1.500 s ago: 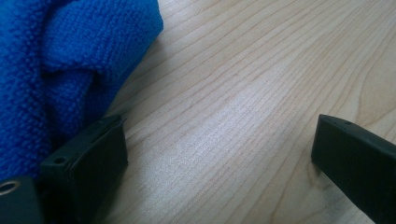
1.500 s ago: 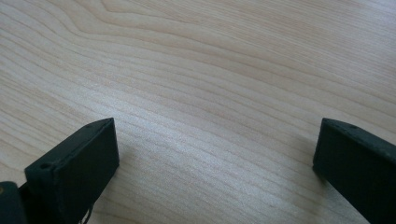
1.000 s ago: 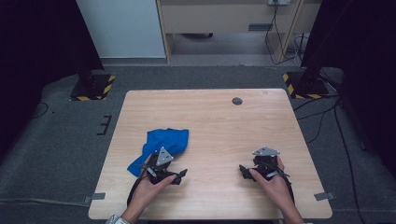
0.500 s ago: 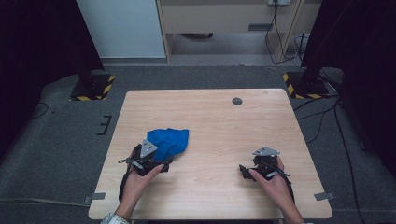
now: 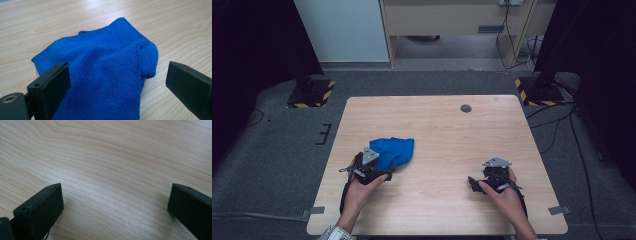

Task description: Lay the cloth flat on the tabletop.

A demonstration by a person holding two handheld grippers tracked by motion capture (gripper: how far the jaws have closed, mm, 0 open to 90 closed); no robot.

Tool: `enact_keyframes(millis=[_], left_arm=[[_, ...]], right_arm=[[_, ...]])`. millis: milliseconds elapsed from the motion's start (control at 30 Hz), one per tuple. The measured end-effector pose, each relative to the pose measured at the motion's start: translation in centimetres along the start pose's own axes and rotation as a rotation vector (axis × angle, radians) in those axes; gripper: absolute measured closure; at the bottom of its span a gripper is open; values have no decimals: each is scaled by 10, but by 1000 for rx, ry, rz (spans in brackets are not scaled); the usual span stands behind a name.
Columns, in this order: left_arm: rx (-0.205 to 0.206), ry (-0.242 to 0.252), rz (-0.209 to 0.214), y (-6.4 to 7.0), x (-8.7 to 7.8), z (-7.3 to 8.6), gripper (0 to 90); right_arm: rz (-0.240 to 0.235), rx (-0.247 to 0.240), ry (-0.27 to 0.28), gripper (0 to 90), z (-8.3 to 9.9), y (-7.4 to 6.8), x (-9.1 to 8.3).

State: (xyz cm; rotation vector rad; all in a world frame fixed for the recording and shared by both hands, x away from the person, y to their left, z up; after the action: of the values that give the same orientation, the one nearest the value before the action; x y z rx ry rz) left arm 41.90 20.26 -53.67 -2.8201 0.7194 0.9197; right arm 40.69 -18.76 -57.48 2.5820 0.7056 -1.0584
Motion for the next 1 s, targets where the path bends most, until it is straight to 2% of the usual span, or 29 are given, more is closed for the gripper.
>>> enact_keyframes(millis=[133, 367, 567, 700, 800, 833, 900, 933, 967, 1000], left_arm=[[-16, -1, -2, -4, 3, 0, 51], [-14, -20, -1, -4, 10, 2, 53], [-25, -72, 9, -6, 19, 9, 109], [-44, -110, 9, -12, 23, 13, 313], [-54, -109, 9, -15, 24, 13, 384], [-56, -103, 2, -17, 24, 13, 478], [-65, -99, 6, -18, 22, 12, 568], [-68, -100, 5, -19, 21, 12, 568], [-69, -93, 6, -20, 21, 12, 651], [-72, -79, 11, -20, 18, 10, 683]], right_arm=[[0, 0, 0, 5, 0, 0, 0], [0, 0, 0, 5, 0, 0, 0], [1, 0, 1, 5, 0, 0, 0], [1, 0, 1, 4, 0, 0, 0], [1, 0, 1, 5, 0, 0, 0], [0, 1, 1, 4, 0, 0, 0], [1, 0, 1, 5, 0, 0, 0], [1, 0, 1, 4, 0, 0, 0], [1, 0, 1, 5, 0, 0, 0], [0, 0, 0, 4, 0, 0, 0]])
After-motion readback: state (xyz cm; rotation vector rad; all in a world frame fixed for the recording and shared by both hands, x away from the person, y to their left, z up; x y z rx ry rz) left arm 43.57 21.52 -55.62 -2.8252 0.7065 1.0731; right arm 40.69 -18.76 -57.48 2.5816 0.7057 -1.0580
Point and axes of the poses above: each handheld gripper's, and its own axes: x roughly forward along the jaws, z roughly out of its underside, y roughly to its right, the point moved 5 cm from there along x, roughly forward along the jaws, and after that the axes turned 5 degrees about -x, right-handed, at the moved point
